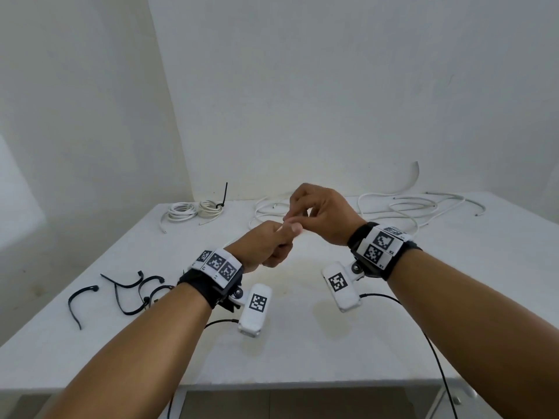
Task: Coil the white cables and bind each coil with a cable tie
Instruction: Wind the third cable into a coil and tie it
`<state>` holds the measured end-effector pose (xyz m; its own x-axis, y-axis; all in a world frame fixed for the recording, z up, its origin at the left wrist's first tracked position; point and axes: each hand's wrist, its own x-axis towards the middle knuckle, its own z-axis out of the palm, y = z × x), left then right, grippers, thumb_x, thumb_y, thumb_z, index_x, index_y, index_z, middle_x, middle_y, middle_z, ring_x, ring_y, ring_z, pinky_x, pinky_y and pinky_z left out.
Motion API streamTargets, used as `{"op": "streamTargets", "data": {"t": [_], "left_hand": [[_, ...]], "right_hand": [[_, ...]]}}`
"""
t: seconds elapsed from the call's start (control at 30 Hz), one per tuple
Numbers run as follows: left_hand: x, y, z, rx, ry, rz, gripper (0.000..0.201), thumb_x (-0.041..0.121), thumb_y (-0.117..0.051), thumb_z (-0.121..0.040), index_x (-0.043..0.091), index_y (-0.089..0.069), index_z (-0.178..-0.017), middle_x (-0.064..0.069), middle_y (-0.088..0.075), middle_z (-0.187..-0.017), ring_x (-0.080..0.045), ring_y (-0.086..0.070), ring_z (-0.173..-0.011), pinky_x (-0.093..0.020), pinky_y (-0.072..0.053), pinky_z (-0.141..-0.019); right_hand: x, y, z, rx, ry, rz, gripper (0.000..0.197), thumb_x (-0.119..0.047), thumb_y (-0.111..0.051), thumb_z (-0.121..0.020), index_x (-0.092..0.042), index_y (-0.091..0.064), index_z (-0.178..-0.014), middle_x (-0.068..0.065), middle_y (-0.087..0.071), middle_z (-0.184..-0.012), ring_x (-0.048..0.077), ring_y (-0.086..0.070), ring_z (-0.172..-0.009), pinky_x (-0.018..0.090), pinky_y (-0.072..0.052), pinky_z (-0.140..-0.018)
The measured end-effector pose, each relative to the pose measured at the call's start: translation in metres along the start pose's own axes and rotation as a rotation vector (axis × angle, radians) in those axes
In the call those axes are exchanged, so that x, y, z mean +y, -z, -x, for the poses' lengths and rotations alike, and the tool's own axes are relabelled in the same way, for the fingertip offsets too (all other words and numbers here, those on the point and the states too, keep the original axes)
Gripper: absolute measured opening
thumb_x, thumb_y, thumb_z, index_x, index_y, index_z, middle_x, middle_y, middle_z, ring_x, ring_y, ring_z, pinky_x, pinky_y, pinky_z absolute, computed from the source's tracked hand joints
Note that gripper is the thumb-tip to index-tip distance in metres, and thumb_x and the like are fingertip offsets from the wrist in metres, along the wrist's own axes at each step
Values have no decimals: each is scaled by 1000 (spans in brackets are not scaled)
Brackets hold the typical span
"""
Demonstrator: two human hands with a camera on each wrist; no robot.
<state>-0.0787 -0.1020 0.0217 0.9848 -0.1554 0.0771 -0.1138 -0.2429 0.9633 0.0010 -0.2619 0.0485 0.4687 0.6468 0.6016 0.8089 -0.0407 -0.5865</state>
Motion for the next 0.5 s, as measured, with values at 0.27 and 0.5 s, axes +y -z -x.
{"op": "streamTargets", "data": {"t": [0.27,0.5], "left_hand": [[15,6,8,-5,-112,229,16,7,-55,-84,7,-43,-75,7,-21,-48,-8,-17,-38,-16,-16,-40],[25,3,13,118,-41,324,68,75,-40,-87,18,-36,-50,3,-21,-39,-14,-26,-34,-23,-25,-43]], "right_hand": [[-1,-18,11,98,66,-118,22,-17,-62,-96,-16,-72,-115,-2,-75,-106,12,-70,-101,31,-55,-90],[-2,-28,9,177,19,-162,23,-11,-64,-94,-17,-73,-114,-10,-74,-95,6,-68,-95,23,-51,-90]]}}
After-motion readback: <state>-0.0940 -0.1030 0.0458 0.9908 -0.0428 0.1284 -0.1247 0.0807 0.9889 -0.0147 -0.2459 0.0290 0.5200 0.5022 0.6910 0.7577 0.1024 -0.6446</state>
